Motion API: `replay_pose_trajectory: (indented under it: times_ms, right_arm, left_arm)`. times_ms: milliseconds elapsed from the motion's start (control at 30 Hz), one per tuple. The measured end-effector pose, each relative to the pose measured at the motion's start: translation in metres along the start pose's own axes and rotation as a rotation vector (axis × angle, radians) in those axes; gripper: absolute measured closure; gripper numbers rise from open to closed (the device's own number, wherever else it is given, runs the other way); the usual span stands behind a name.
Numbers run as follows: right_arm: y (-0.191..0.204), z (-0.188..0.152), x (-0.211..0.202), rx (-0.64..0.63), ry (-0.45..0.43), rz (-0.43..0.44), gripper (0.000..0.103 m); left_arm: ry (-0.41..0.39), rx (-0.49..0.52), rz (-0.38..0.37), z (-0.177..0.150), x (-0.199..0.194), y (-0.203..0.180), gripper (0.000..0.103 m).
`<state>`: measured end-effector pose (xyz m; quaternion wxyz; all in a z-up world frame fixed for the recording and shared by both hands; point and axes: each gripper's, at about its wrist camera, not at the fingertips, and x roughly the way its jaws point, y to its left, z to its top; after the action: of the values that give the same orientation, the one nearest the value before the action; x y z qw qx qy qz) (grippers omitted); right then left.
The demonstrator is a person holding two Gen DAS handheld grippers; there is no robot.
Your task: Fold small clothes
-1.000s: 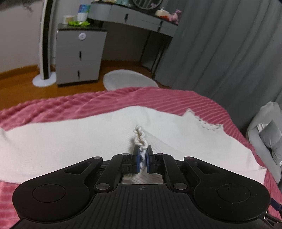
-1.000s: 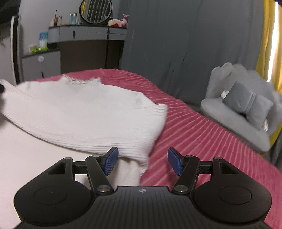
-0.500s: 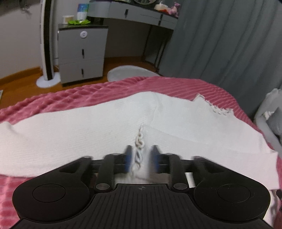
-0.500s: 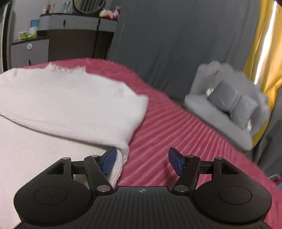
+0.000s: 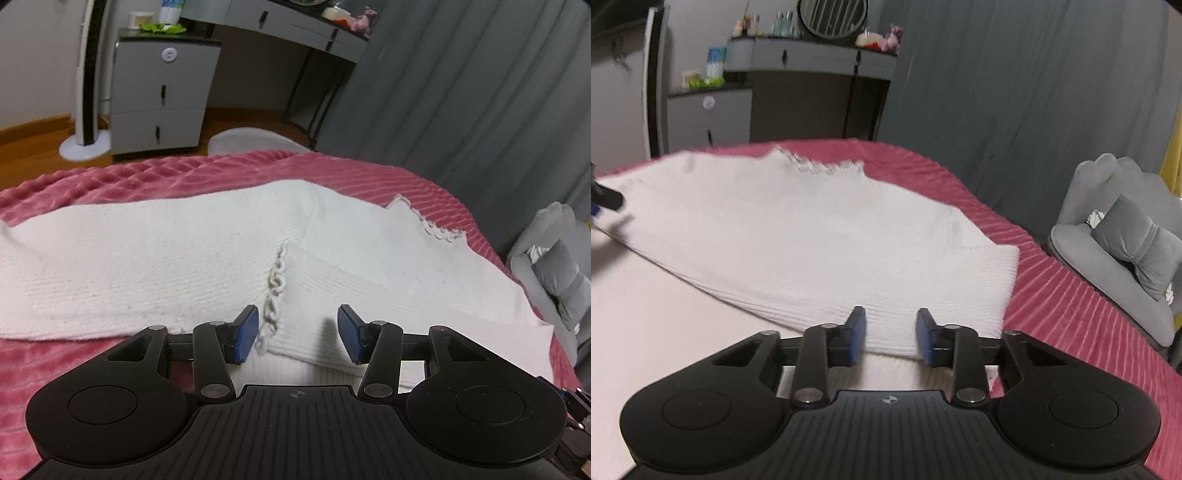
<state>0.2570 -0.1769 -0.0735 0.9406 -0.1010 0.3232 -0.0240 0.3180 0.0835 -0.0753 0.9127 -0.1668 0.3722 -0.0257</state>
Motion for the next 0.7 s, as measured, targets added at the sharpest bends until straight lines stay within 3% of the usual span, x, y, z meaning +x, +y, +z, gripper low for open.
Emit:
replay_pose_trajectory:
  times_ms: [167, 267, 400, 467, 567, 700]
  right_arm:
    - [-0.008, -0.011, 0.019, -0.077, 0.025, -0.147, 0.077]
    - [-0.015, -0.016, 0.025, -0.084, 0.03, -0.19, 0.077]
    - [-0.007, -0.012, 0.014, -0.115, 0.025, -0.198, 0.075]
    - [-0.007, -0.009, -0.005, -0.055, 0.014, -0.136, 0.07]
    - [-0.008, -0.011, -0.034, 0.027, -0.004, -0.037, 0.053]
    - [0.004, -0.023, -0.063, 0.065, -0.039, 0.031, 0.045]
  left_arm:
    - [0.002, -0.003, 0.005, -0.002, 0.009, -0.003, 0.049]
    - [0.003, -0.017, 0.0, 0.0, 0.015, -0.006, 0.041]
    - [-0.004, -0.04, -0.016, 0.002, 0.003, -0.002, 0.041]
    - [-0.007, -0.07, -0.004, 0.004, -0.012, 0.012, 0.029]
    - [-0.027, -0.162, 0.098, 0.006, -0.04, 0.053, 0.021]
    - [-0.07, -0.244, 0.417, 0.011, -0.079, 0.123, 0.02]
